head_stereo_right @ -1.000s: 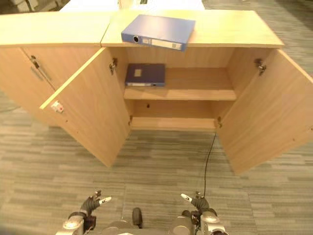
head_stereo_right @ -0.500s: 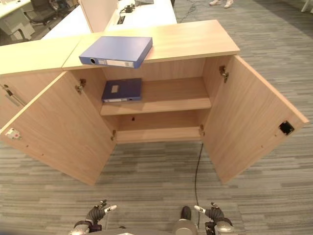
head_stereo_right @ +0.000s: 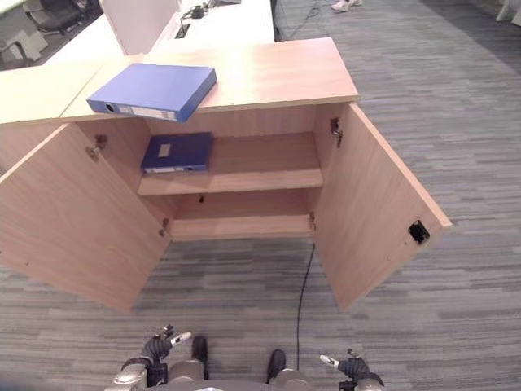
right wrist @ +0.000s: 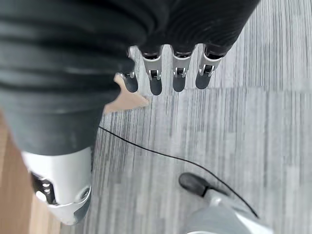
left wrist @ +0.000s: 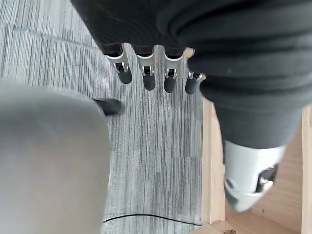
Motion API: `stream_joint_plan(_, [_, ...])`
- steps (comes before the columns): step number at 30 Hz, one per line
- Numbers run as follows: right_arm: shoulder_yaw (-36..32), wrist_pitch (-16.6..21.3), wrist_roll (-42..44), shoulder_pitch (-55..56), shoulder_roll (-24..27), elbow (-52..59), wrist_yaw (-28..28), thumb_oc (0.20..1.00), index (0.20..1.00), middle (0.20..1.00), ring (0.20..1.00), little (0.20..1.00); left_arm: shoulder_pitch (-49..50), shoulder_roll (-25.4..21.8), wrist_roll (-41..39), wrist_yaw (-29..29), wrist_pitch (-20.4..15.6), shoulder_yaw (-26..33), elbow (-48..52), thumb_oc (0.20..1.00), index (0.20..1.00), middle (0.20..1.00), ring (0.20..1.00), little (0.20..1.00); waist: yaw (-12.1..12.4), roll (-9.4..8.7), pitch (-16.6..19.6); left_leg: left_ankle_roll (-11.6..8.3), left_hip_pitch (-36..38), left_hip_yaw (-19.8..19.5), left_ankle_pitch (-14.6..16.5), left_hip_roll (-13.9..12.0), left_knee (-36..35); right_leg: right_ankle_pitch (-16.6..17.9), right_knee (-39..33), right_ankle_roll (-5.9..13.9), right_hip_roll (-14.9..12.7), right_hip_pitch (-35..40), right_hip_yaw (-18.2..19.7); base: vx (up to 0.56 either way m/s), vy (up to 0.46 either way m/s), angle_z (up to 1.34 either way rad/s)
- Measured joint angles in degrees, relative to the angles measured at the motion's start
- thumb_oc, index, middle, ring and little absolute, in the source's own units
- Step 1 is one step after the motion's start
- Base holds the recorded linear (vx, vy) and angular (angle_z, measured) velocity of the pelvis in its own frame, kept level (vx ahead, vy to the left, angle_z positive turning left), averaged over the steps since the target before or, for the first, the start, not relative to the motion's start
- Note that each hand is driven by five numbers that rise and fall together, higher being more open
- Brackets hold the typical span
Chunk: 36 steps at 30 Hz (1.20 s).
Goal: Put the empty folder in the office cabinet
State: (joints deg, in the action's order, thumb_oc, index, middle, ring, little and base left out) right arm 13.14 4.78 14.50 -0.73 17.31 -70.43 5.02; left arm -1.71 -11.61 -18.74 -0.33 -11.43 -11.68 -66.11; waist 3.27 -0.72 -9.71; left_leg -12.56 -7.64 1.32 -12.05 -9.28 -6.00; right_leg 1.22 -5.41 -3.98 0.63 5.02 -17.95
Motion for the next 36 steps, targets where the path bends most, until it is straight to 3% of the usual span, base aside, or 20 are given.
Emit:
stream_joint_plan(2, [0.0, 0.0, 0.0, -0.2, -0.1, 0.0, 0.1, 1.000, 1.000, 1.000, 1.000, 1.000, -0.3, 0.1, 0.0, 0.0, 0.0, 0.0, -0.9, 1.000, 1.000, 1.000, 1.000, 1.000, 0.5, 0.78, -0.1, -0.02, -1.0, -1.0, 0.0, 0.0, 0.0, -1.0, 0.0, -0.52, 0.9, 1.4, 0.4, 0.42, 0.083, -0.17])
stream_joint_plan(5, [0.1, 0.0, 0.0, -1.6, -0.4, -0.2, 0.0, 1.000, 1.000, 1.000, 1.000, 1.000, 0.0, -0.2, 0.0, 0.5, 0.2, 0.4, -2.6, 1.000, 1.000, 1.000, 1.000, 1.000, 2.4, 1.02, -0.4, -0.04, -3.1, -4.2, 0.0, -0.6, 0.1, -1.6, 0.0, -0.77, 1.0, 3.0, 4.7, 0.36, 0.114, -0.59])
stream_joint_plan(8, [0.2, -0.1, 0.0, -1.6, -0.7, -1.4, -0.1, 1.000, 1.000, 1.000, 1.000, 1.000, 0.2, -0.1, 0.2, 0.7, 0.3, 0.4, -4.0, 1.000, 1.000, 1.000, 1.000, 1.000, 2.8, 1.39, -0.7, -0.01, -3.4, -5.9, 0.0, -1.5, 0.4, -3.8, 0.1, 1.45, 0.6, 6.2, 6.4, 0.39, 0.225, -0.41])
stream_joint_plan(10, [0.3, -0.1, -0.1, -0.2, -0.8, -1.6, -0.1, 1.000, 1.000, 1.000, 1.000, 1.000, 0.4, -0.2, 1.3, 0.8, 0.3, 0.4, -4.1, 1.000, 1.000, 1.000, 1.000, 1.000, 2.7, 1.24, -0.2, 0.45, -4.2, -1.8, 0.3, -1.6, 3.4, -5.9, 0.2, 3.95, -1.2, 8.9, 6.4, 0.25, 0.197, -0.18])
stream_joint_plan(12, [0.3, -0.1, -0.4, 1.5, -0.1, -1.6, -0.3, 1.000, 1.000, 1.000, 1.000, 1.000, 1.6, 0.3, 1.8, 0.8, 0.3, 0.3, -3.8, 1.000, 1.000, 1.000, 1.000, 1.000, 2.7, 2.52, 0.9, 3.60, -3.9, -0.3, 0.2, -1.6, 5.3, -8.2, 0.4, 7.20, -2.2, 11.0, 7.1, 0.23, 0.179, -0.09])
stream_joint_plan(13, [0.4, -0.2, -0.4, 1.6, -1.3, -2.2, -0.2, 1.000, 1.000, 1.000, 1.000, 1.000, 1.8, -0.5, 1.8, 0.8, 0.4, 0.4, -3.9, 1.000, 1.000, 1.000, 1.000, 1.000, 2.3, 0.67, 0.9, 6.80, -3.1, 1.2, -0.4, 0.9, 5.3, -8.9, 1.2, 8.61, -4.4, 11.7, 7.7, 0.28, 0.217, 0.04])
stream_joint_plan(15, [-0.1, -0.2, -0.5, 2.1, -3.4, -1.7, -1.0, 1.000, 1.000, 1.000, 1.000, 1.000, 0.0, -3.2, 2.3, 1.0, 0.3, 0.7, -3.2, 1.000, 1.000, 1.000, 1.000, 1.000, 1.6, -3.08, 1.6, 10.33, -3.1, 2.7, 0.8, 6.3, 5.1, -9.0, 7.2, 9.35, -10.4, 8.8, 9.5, 0.28, 0.252, 0.38])
stream_joint_plan(17, [-0.1, -0.3, -0.5, 2.1, -3.7, -1.9, -1.2, 1.000, 1.000, 1.000, 1.000, 1.000, -0.9, -3.3, 2.4, 1.0, 0.3, 0.4, -2.2, 1.000, 1.000, 1.000, 1.000, 1.000, 1.8, -3.43, 1.9, 11.80, -2.5, 2.6, 2.5, 8.7, 5.0, -8.6, 11.7, 10.01, -12.4, 7.3, 10.5, 0.23, 0.261, 0.33])
stream_joint_plan(20, [-0.1, 0.0, -0.5, -0.1, -4.1, -1.4, -1.3, 1.000, 1.000, 1.000, 1.000, 1.000, -1.2, -4.0, 2.4, 0.9, 0.2, -0.3, 0.0, 1.000, 1.000, 1.000, 1.000, 1.000, 1.8, -3.31, 2.1, 14.32, 0.2, 2.9, 5.1, 11.5, 4.3, -5.9, 23.0, 14.05, -15.4, 3.3, 12.5, 0.18, 0.249, 0.11])
stream_joint_plan(22, [-0.2, 0.0, -0.5, -1.2, -4.1, -1.3, -1.3, 1.000, 1.000, 1.000, 1.000, 1.000, -0.7, -4.6, 2.4, 0.9, 0.1, -1.2, 0.9, 1.000, 1.000, 1.000, 1.000, 1.000, 1.9, -2.86, 2.2, 15.35, 1.8, 2.6, 5.7, 11.9, 3.7, -4.9, 31.6, 15.10, -17.2, -0.3, 12.4, 0.16, 0.245, 0.00])
stream_joint_plan(24, [-0.3, 0.0, -0.5, -2.8, -4.7, -0.9, -1.2, 1.000, 1.000, 1.000, 1.000, 1.000, -0.8, -5.4, 2.4, 0.9, 0.2, -2.1, 1.2, 1.000, 1.000, 1.000, 1.000, 1.000, 2.1, -2.72, 2.2, 18.13, 3.4, 3.2, 8.1, 13.1, 4.1, -2.0, 35.8, 15.54, -19.9, -3.1, 10.5, 0.27, 0.304, -0.11])
stream_joint_plan(25, [-0.3, -0.1, -0.5, -3.3, -4.8, -0.6, -1.1, 1.000, 1.000, 1.000, 1.000, 1.000, -0.8, -5.6, 2.4, 0.9, 0.3, -2.3, 1.7, 1.000, 1.000, 1.000, 1.000, 1.000, 2.2, -2.48, 2.0, 17.87, 4.3, 3.7, 7.9, 13.1, 3.8, 2.0, 36.3, 15.82, -20.0, -3.5, 10.1, 0.26, 0.198, -0.18])
stream_joint_plan(26, [-0.2, -0.1, -0.5, -3.5, -4.2, 0.1, -1.0, 1.000, 1.000, 1.000, 1.000, 1.000, 0.1, -4.7, 2.4, 0.9, 0.4, -2.3, 2.4, 1.000, 1.000, 1.000, 1.000, 1.000, 2.1, 0.52, 1.5, 18.12, 7.7, 4.0, 8.1, 11.7, 1.8, 9.2, 39.2, 17.21, -19.0, -4.0, 10.2, 0.26, 0.159, -0.20])
stream_joint_plan(27, [-0.2, 0.0, -0.5, -3.2, -4.1, 0.2, -1.0, 1.000, 1.000, 1.000, 1.000, 1.000, 0.7, -4.2, 2.4, 0.8, 0.4, -2.3, 2.7, 1.000, 1.000, 1.000, 1.000, 1.000, 1.8, 1.84, 1.5, 18.06, 9.1, 3.8, 8.1, 11.0, 1.2, 7.7, 40.6, 17.95, -18.9, -4.5, 10.2, 0.27, 0.099, -0.22])
stream_joint_plan(28, [0.5, 0.1, -0.6, -2.4, -4.2, 0.7, -1.1, 1.000, 1.000, 1.000, 1.000, 1.000, 1.2, -4.3, 2.3, 0.9, 0.3, -2.1, 3.2, 1.000, 1.000, 1.000, 1.000, 1.000, 1.8, 2.03, 2.1, 18.57, 9.5, 3.5, 9.5, 11.1, 1.3, 1.4, 41.3, 17.88, -18.7, -7.1, 10.8, 0.24, 0.040, 0.03])
stream_joint_plan(29, [0.5, 0.1, -0.5, -2.3, -4.5, 0.7, -1.1, 1.000, 1.000, 1.000, 1.000, 1.000, 1.2, -4.5, 2.3, 0.9, 0.3, -2.0, 3.2, 1.000, 1.000, 1.000, 1.000, 1.000, 1.4, 2.04, 2.0, 18.52, 10.0, 2.8, 9.5, 11.3, 0.9, -2.2, 38.9, 17.70, -18.2, -7.5, 10.7, 0.24, -0.034, 0.14])
stream_joint_plan(31, [0.0, 0.0, -0.5, -2.7, -4.1, 1.3, -1.0, 1.000, 1.000, 1.000, 1.000, 1.000, -0.3, -4.3, 2.3, 1.0, 0.4, -2.2, 3.2, 1.000, 1.000, 1.000, 1.000, 1.000, -0.6, 3.03, 1.0, 18.67, 10.7, 1.0, 9.8, 10.2, 0.9, -6.5, 27.7, 13.60, -13.6, -9.4, 8.9, 0.22, -0.069, 0.29])
stream_joint_plan(33, [0.0, 0.2, -0.4, -3.0, -3.7, 1.7, -0.9, 1.000, 1.000, 1.000, 1.000, 1.000, -0.7, -4.2, 2.3, 0.9, 0.4, -2.1, 3.1, 1.000, 1.000, 1.000, 1.000, 1.000, -2.4, 3.43, 0.5, 17.70, 11.1, -0.2, 9.2, 9.4, 0.9, -6.0, 17.1, 13.60, -10.1, -9.3, 9.6, 0.12, -0.046, 0.58])
stream_joint_plan(34, [0.1, 0.0, -0.4, -2.8, -3.7, 2.2, -0.4, 1.000, 1.000, 1.000, 1.000, 1.000, -2.2, -4.2, 2.3, 0.9, 0.3, -2.1, 2.8, 1.000, 1.000, 1.000, 1.000, 1.000, -3.9, 1.84, -0.3, 17.07, 12.7, -2.3, 9.2, 10.5, 0.9, -4.4, 11.7, 14.11, -9.1, -9.8, 10.5, 0.05, -0.055, 0.93])
stream_joint_plan(36, [0.3, -0.1, -0.4, -0.6, -4.3, 2.2, -0.5, 1.000, 1.000, 1.000, 1.000, 1.000, -1.2, -4.3, 2.3, 0.9, -0.2, -1.9, 4.1, 1.000, 1.000, 1.000, 1.000, 1.000, -3.9, -0.27, -0.1, 16.32, 14.6, -3.5, 10.1, 12.0, 0.6, -0.7, 12.0, 13.29, -9.6, -10.6, 11.8, 0.08, -0.076, 0.61])
